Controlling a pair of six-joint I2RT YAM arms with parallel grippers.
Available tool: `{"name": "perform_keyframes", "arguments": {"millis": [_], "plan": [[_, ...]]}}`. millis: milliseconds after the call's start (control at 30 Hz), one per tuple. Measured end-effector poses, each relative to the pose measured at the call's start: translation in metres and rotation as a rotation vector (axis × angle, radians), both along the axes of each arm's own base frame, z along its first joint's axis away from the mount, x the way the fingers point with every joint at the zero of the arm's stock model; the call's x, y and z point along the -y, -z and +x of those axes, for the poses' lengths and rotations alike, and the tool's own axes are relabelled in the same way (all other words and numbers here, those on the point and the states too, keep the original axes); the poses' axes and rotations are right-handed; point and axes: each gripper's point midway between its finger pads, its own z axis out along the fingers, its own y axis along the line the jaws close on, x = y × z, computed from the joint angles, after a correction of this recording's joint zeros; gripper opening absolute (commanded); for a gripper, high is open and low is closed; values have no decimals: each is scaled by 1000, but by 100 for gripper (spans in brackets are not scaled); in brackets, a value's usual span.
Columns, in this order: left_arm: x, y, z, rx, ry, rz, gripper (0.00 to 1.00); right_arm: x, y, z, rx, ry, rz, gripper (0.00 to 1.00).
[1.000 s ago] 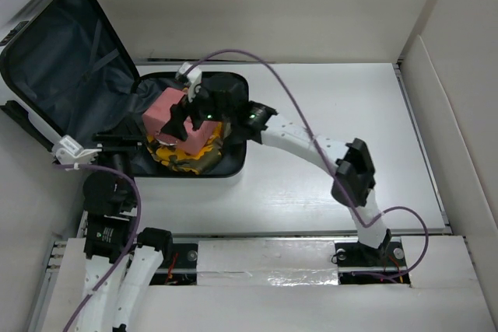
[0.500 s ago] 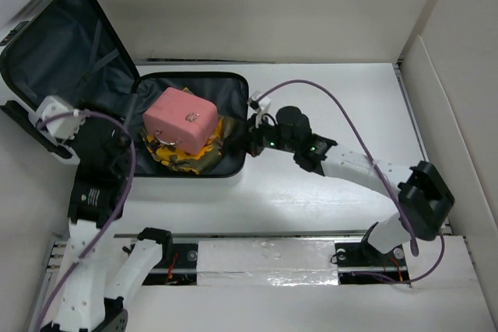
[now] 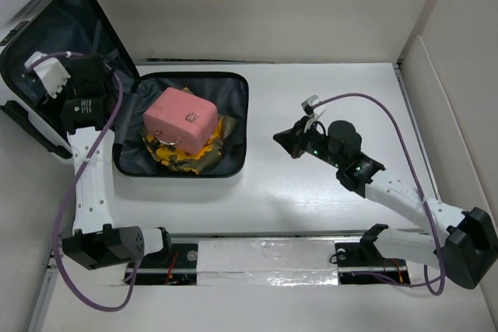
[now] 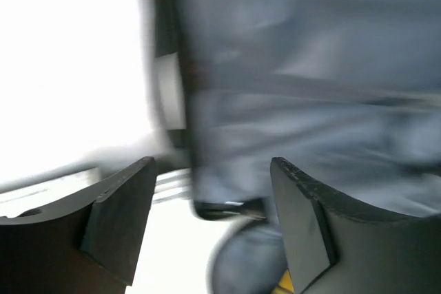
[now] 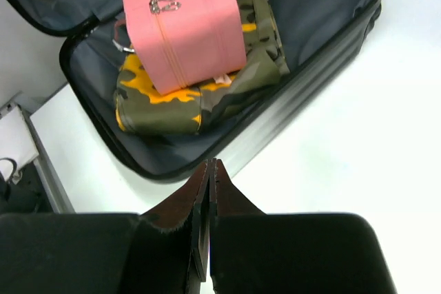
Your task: Pack the luggage
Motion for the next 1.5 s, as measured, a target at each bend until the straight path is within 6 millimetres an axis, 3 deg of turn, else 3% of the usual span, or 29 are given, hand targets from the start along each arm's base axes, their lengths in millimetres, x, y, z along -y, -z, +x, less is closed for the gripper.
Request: {"name": "perform_keyframes", "arguments": {"millis": [100, 233, 333, 500, 667, 900, 1100, 1400, 1500], "plan": [[-19, 25, -29, -110, -127, 8, 66, 0, -4, -6, 7, -22, 8, 4], [-27, 29, -46, -164, -209, 46, 74, -6, -6, -14, 13, -67, 14, 4], [-30, 34, -55, -212, -244, 74, 74, -11, -3, -18, 10, -88, 5, 4], [-36, 37, -50, -268, -268, 108, 72, -17, -2, -26, 15, -115, 0, 4], [-45, 23, -11, -248, -275, 111, 68, -20, 0, -32, 16, -131, -1, 3], [-47, 11, 13, -183, -260, 94, 66, -36, 23, -41, -15, -182, -52, 3], [-47, -4, 10, -94, -312, 81, 57, -44, 49, -40, -54, -187, -110, 3], [-47, -9, -9, -63, -393, 106, 57, -47, 57, -38, -55, -174, -140, 3], [-48, -4, -13, -92, -409, 123, 52, -45, 59, -35, -56, -153, -152, 3]]}}
